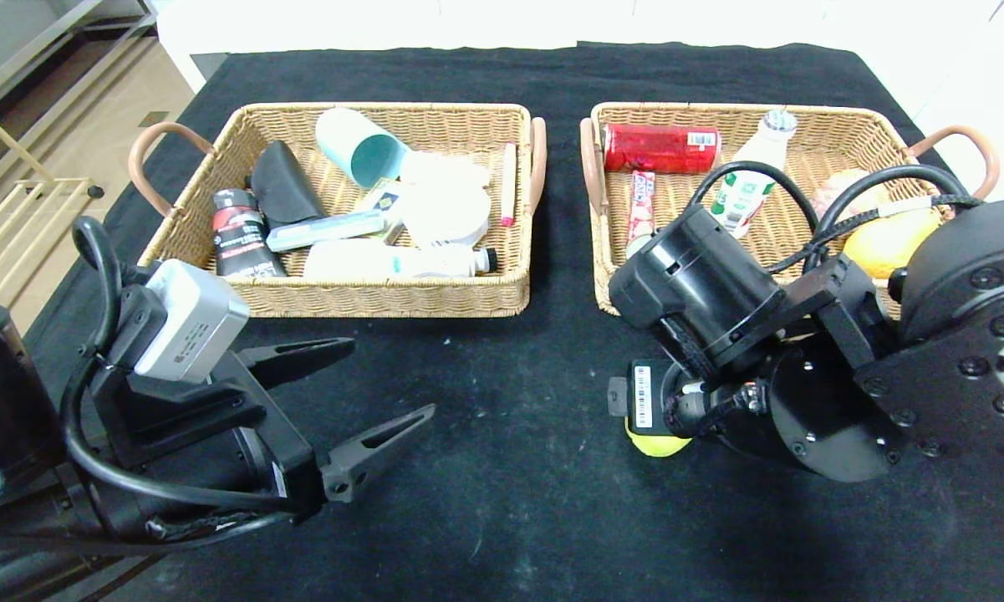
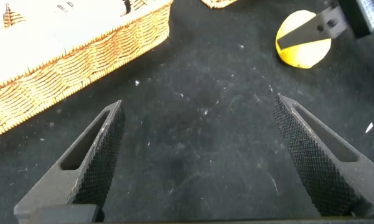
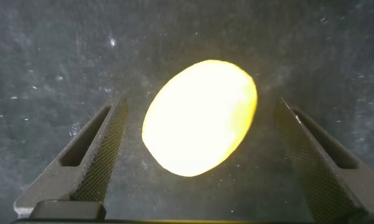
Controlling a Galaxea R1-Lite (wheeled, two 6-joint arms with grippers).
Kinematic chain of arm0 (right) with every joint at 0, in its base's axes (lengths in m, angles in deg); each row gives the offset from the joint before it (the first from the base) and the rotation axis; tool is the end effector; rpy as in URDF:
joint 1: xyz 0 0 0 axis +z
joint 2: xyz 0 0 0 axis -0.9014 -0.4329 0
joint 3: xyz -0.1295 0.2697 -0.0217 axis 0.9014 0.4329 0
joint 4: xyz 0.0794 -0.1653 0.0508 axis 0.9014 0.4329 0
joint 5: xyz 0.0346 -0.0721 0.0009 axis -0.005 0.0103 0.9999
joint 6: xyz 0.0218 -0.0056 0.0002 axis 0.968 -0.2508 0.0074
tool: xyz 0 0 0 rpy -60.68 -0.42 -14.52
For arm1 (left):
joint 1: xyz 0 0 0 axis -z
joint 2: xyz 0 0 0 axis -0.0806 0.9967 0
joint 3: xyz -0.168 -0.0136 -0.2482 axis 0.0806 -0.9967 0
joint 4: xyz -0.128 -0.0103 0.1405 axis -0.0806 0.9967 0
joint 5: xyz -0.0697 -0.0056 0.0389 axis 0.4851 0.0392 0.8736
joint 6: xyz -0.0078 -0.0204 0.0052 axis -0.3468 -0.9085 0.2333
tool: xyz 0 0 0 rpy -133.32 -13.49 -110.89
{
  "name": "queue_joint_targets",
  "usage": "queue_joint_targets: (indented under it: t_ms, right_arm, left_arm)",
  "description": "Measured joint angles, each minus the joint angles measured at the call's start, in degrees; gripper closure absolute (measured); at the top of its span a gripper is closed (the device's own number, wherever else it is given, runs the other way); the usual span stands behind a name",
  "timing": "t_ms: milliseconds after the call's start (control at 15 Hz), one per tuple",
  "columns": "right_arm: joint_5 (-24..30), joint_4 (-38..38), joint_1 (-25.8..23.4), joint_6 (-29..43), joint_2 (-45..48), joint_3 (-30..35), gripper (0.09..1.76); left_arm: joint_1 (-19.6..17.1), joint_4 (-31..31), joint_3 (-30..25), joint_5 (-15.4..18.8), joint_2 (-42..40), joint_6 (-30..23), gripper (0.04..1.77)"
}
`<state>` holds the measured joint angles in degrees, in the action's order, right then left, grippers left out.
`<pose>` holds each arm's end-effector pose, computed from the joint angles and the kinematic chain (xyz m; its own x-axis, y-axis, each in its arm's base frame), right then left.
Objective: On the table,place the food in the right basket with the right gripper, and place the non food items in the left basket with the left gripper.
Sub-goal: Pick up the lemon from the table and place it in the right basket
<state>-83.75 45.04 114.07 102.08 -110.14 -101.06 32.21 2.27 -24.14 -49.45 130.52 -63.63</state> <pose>0.2232 0.2441 0.2303 0.7452 0.0161 -0.6667 0.0356 0.9973 0.0638 0.1738 -0.0959 0.2067 0.7669 -0.6334 -0.1031 0.6417 0.7548 0.1359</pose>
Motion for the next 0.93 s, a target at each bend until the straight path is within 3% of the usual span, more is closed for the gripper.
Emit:
queue_joint_targets:
  t_ms: [733,800,933]
  right_arm:
    - [0.9,-0.1,-0.5,1.3,-2.8,-0.1,0.14]
    - [0.9,-0.1,-0.5,1.3,-2.9,-0.1,0.21]
    - [0.9,-0.2,-0.5,1.3,-3.1,-0.2,0.55]
  left_arm:
    - [0.0,0.0,-0.1,0.0,0.0,0.0,0.09]
    - [0.0,0.0,-0.1,0.0,0.0,0.0,0.09]
    - [0.0,0.0,-0.1,0.0,0.0,0.0,0.09]
